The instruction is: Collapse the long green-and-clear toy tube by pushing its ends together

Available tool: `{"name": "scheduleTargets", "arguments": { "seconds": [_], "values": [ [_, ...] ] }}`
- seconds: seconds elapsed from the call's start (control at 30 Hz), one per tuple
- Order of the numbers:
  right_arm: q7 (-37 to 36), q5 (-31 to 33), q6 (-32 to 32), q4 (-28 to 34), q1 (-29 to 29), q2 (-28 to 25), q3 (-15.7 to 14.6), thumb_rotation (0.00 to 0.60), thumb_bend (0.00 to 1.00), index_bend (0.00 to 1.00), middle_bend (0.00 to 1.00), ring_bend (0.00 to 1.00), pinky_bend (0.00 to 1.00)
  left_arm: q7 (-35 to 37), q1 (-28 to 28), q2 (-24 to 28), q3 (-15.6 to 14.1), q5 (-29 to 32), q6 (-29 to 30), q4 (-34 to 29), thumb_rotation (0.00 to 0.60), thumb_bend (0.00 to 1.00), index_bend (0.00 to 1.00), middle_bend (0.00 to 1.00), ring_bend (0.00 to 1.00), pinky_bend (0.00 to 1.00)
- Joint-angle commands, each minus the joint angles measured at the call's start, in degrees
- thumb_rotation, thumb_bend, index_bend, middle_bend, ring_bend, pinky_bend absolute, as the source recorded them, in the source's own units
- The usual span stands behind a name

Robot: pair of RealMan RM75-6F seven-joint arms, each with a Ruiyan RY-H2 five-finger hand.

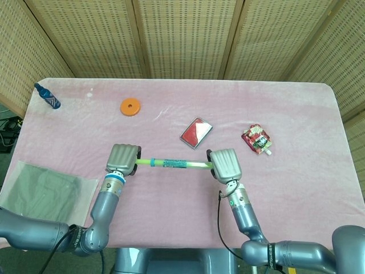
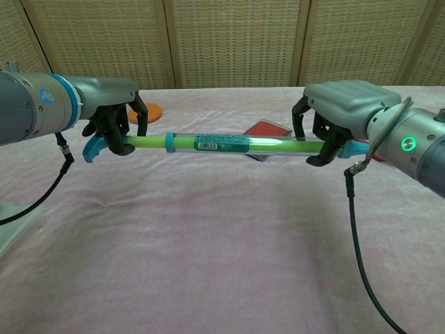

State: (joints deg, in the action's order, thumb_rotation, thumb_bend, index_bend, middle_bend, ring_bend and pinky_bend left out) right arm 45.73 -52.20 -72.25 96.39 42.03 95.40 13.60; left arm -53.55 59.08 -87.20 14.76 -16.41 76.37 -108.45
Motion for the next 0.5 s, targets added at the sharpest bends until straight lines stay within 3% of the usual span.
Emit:
{"name": "scheduleTargets", "arguments": {
  "seconds": [0.03, 0.2, 0.27, 0.37, 0.5],
  "values": [
    [-0.04, -0.11, -0.11, 0.05, 0.09, 0.06, 0.06, 0.6, 0.51, 0.78, 1.0, 1.0, 0.81, 0.19, 0.0, -0.17, -0.03, -0.02, -0.27, 0.18, 0.6, 0.58, 0.66, 0.83, 0.75, 0.73],
    [-0.2, -0.27, -0.05, -0.06, 0.21, -0.04, -0.02, 0.6, 0.49, 0.71, 1.0, 1.0, 0.79, 0.47, -0.07, -0.36, -0.4, -0.67, -0.56, 0.24, 0.6, 0.56, 0.58, 0.8, 0.75, 0.71],
    [0.37, -0.24, 0.24, -0.15, 0.3, -0.32, -0.46, 0.6, 0.45, 0.62, 0.97, 0.95, 0.73, 0.77, -0.22, -0.09, -0.41, -0.81, -0.84, -0.05, 0.6, 0.52, 0.46, 0.69, 0.68, 0.64],
    [1.23, 0.86, 0.94, 0.15, 0.3, -1.11, -0.87, 0.6, 0.39, 0.47, 0.81, 0.81, 0.6, 1.1, -0.52, 1.07, -0.09, 0.03, -1.43, -0.91, 0.6, 0.4, 0.29, 0.45, 0.48, 0.49],
    [2.71, 3.13, 1.46, 1.05, 0.18, -2.76, -1.13, 0.6, 0.33, 0.33, 0.52, 0.56, 0.43, 0.38, -0.82, 4.74, 0.21, 3.37, -3.15, -3.04, 0.6, 0.3, 0.1, 0.19, 0.21, 0.28]
  ]
}}
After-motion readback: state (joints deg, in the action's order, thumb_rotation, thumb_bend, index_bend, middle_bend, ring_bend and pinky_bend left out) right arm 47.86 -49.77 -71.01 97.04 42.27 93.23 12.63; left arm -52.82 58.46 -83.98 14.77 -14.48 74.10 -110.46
